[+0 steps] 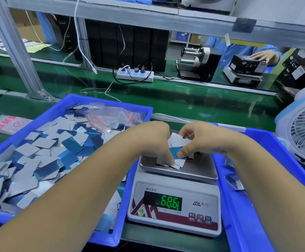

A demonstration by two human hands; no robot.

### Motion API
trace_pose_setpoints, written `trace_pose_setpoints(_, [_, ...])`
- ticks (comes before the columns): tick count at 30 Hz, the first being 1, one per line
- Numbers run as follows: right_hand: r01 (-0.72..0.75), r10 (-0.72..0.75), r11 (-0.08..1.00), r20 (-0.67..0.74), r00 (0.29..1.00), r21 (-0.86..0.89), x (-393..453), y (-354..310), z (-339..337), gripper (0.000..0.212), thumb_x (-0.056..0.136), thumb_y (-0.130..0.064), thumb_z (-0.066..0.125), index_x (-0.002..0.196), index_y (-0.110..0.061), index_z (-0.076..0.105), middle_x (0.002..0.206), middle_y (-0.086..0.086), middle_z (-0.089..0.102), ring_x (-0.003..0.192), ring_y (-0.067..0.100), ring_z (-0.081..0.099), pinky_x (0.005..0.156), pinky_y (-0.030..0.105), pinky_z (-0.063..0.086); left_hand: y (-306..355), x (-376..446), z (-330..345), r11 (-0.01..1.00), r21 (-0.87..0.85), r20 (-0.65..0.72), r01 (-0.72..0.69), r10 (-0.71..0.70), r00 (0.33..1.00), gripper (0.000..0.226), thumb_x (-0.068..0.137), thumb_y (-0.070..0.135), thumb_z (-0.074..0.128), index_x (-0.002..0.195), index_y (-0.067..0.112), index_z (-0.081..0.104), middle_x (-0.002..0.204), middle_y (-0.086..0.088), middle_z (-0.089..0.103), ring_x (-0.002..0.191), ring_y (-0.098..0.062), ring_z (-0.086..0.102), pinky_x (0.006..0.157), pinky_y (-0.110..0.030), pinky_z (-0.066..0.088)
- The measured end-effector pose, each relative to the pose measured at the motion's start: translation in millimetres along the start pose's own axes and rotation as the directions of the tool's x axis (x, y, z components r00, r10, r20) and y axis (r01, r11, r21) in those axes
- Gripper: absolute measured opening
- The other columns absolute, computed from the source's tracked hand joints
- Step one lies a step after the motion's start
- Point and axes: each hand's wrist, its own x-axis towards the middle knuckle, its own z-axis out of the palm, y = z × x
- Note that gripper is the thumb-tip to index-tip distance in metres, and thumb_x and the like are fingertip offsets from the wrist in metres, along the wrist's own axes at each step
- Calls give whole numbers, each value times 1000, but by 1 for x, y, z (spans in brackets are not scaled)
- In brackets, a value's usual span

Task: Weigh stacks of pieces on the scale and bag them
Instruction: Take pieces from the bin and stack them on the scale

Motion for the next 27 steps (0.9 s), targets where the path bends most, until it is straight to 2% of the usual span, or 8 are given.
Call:
trace_pose_setpoints(10, [62,-53,979,-52,997,196,-10,11,4,33,67,-25,88,90,-24,64,78,-9,72,69,9,64,61,24,45,-4,-2,7,967,-240,-47,-90,81,996,60,66,34,88,108,33,46,97,12,58,86,-10,59,78,-39,54])
trace_pose_setpoints(12, [123,-102,968,-107,989,219,-14,13,5,31,69,-26,87,89,-27,63,82,-8,73,73,11,66,65,25,50,-6,-2,8,938,-325,-76,-120,100,992,57,68,24,86,105,35,45,95,9,62,82,-15,63,74,-41,56])
trace_pose_setpoints(14, [200,-155,957,-215,964,209,-17,14,6,31,70,-29,85,86,-30,59,80,-11,69,69,8,62,64,27,50,-7,0,8,906,-382,-162,-185,131,978,52,71,18,82,100,37,44,87,9,61,73,-15,62,63,-34,54])
trace_pose_setpoints(16, [276,-224,954,-336,915,116,-18,12,10,32,74,-31,82,83,-33,52,74,-17,63,61,0,53,58,17,45,-10,2,8,884,-399,-243,-244,154,958,46,77,14,75,97,39,42,85,9,55,67,-11,54,54,-26,43])
trace_pose_setpoints(19, [334,-311,943,-397,864,-11,-19,8,22,36,77,-32,79,84,-33,44,80,-24,61,66,-1,53,57,12,41,-16,4,12,866,-419,-246,-272,180,952,43,85,7,64,102,40,42,93,8,58,70,-8,53,61,-29,46])
trace_pose_setpoints(21, [320,-293,947,-376,879,10,-18,7,27,37,75,-35,79,89,-35,45,85,-27,63,75,-4,58,61,12,43,-20,4,18,857,-443,-211,-262,185,960,46,87,4,61,105,43,42,96,13,61,73,-1,55,67,-27,48])
trace_pose_setpoints(24, [291,-255,956,-372,892,43,-14,11,28,38,73,-32,81,94,-33,50,83,-22,65,76,0,60,60,15,45,-22,3,24,850,-462,-188,-254,186,964,53,85,2,55,106,49,41,89,20,61,71,7,55,62,-21,42])
trace_pose_setpoints(27, [335,-278,938,-387,879,88,-14,14,28,32,73,-22,79,89,-31,52,81,-18,63,69,4,58,55,19,44,-17,3,28,821,-507,-175,-264,202,964,53,83,3,52,113,46,43,104,13,65,90,-10,63,80,-37,55])
